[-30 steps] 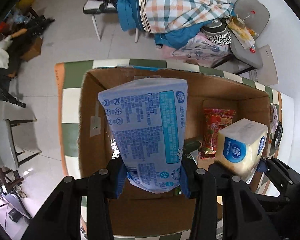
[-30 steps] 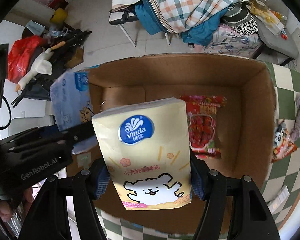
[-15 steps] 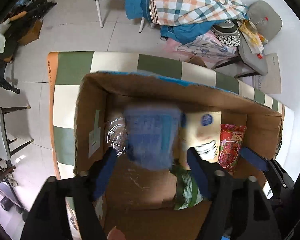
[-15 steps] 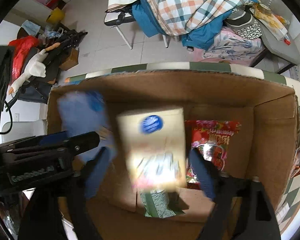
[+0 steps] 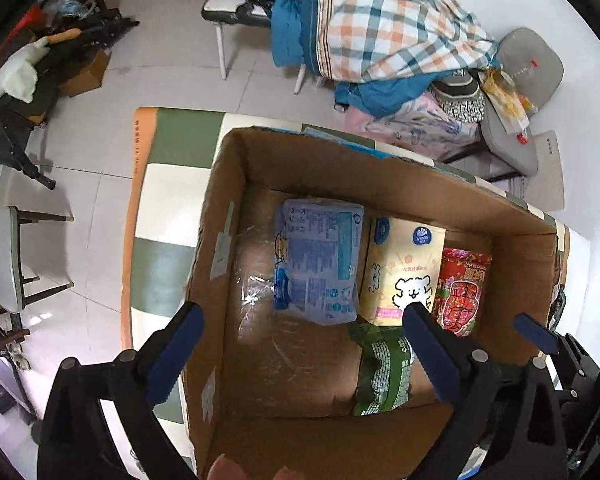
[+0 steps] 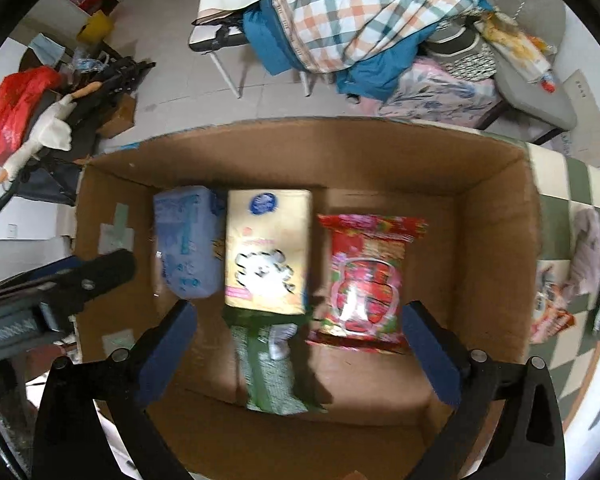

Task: Organize soft objects
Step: 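Carry both packs into the box and release them beside the bags, then grasp the panda snack bag with the left tool while the right tool grasps the black bag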

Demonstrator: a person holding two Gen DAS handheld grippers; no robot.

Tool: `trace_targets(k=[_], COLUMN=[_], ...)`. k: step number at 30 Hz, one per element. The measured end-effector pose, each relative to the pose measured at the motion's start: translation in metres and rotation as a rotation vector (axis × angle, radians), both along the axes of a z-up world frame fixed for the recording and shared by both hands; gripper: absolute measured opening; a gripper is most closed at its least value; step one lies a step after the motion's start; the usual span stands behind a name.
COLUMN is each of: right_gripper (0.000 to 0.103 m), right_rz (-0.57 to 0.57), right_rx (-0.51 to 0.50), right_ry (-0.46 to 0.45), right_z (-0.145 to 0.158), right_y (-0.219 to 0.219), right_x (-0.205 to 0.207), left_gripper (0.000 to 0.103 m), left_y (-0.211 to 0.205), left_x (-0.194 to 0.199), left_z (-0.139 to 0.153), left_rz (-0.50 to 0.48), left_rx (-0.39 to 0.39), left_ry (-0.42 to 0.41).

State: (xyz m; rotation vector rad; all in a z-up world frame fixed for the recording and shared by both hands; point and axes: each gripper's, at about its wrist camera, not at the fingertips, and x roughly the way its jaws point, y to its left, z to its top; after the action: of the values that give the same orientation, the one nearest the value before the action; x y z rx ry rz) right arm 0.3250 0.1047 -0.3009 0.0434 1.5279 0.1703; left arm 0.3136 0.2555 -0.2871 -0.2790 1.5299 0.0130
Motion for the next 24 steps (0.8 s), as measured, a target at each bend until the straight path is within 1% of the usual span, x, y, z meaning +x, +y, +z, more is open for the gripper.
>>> trace_targets(k=[4,8,14,19,21,24], right_gripper=[0.103,0.103,0.103,0.103,0.103,0.103], right_rz=[0.010,0.027,0.023,0.036,0.037,0.033], right_rx=[-0.023,-0.046,-0.108,-0.111,-0.096,-0.078], right_ry=[0.000,-0.016,-0.097,-0.146,-0.164,-0.200], right_z=[0.004,0.012,0.030,0.052,0.066,0.089], right_y=[-0.006,-0.012,-0.025,-0.037,-0.042,-0.049], right_x=[-0.014,-0.032,-0.072,-0.105,-0.118,-0.138], left_gripper=[0.102,0.102,0.102,0.102,0.102,0.102], left_y=[-0.010,-0.018,-0.028,-0.038,-0.041,-0.045], left_x=[-0.016,-0.034,-0.070,-0.102,-0.115,-0.136], left_z=[0.011,0.023,0.048,0.074,0.083,0.098], left_rz=[-0.030,-0.039,-0.035,-0.045,-0.049,-0.052], left_rx=[0.041,0.057,0.099,0.137,0.127,0.132], left_ry=[-0.036,-0.068,-0.163,-0.231,-0.253,-0.284])
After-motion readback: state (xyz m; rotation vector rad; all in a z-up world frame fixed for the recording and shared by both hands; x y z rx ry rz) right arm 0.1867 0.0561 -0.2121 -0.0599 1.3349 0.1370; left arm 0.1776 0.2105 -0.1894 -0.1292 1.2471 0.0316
